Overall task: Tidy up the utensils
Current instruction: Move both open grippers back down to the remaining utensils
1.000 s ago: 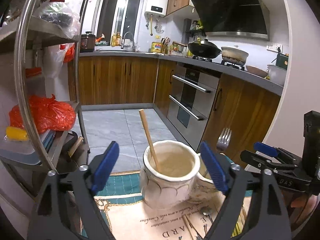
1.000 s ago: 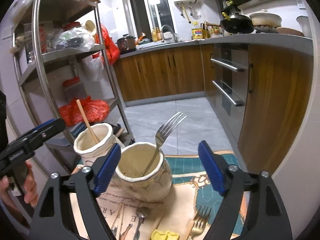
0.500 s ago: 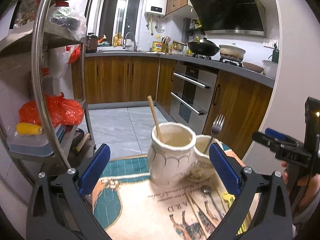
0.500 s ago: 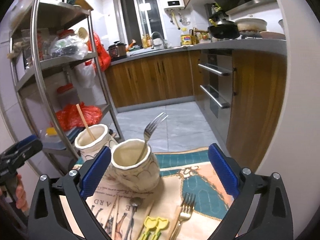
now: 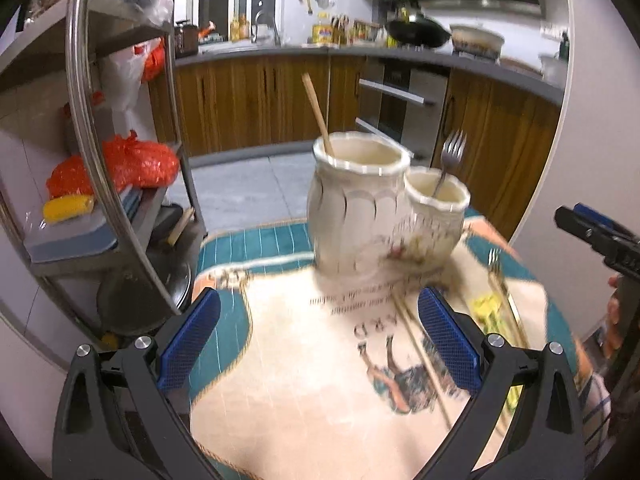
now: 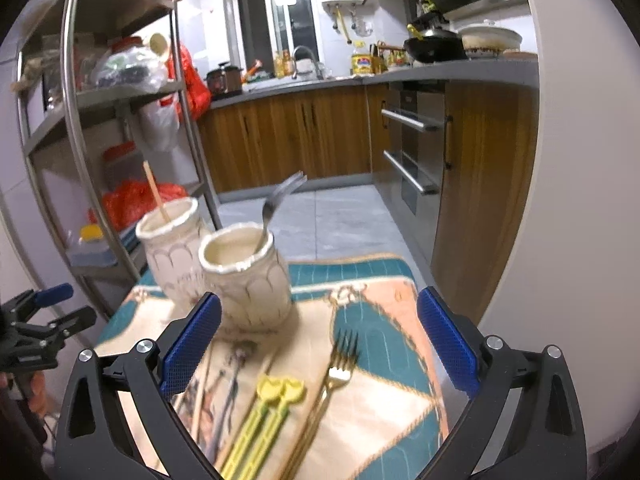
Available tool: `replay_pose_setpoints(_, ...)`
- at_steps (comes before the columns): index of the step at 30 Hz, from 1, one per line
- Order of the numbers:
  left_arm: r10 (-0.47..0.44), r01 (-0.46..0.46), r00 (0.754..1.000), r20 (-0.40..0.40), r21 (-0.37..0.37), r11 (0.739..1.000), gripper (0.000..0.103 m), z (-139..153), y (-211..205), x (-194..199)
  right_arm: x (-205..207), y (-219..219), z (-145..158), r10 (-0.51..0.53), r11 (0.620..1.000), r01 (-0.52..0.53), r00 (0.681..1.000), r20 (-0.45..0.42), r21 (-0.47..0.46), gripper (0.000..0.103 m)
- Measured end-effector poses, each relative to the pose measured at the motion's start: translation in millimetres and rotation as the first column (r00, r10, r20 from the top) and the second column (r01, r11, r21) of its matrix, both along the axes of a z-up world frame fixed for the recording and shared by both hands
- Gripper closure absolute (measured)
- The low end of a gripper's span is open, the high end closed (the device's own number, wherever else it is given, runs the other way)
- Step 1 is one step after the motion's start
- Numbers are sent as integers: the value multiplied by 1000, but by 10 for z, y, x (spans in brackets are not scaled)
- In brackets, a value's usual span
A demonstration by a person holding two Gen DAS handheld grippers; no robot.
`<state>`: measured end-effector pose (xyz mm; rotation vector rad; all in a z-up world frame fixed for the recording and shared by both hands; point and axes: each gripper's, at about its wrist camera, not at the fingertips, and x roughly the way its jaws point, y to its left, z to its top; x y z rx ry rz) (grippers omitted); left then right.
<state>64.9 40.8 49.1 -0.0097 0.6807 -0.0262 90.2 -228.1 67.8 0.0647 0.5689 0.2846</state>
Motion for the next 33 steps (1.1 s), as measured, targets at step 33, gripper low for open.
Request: replay_pose_setpoints(33,-117,138,976,-185,103,985,5,-597,-689,40,-121,-97,-731,3,994,-28,975,-224,-106,6)
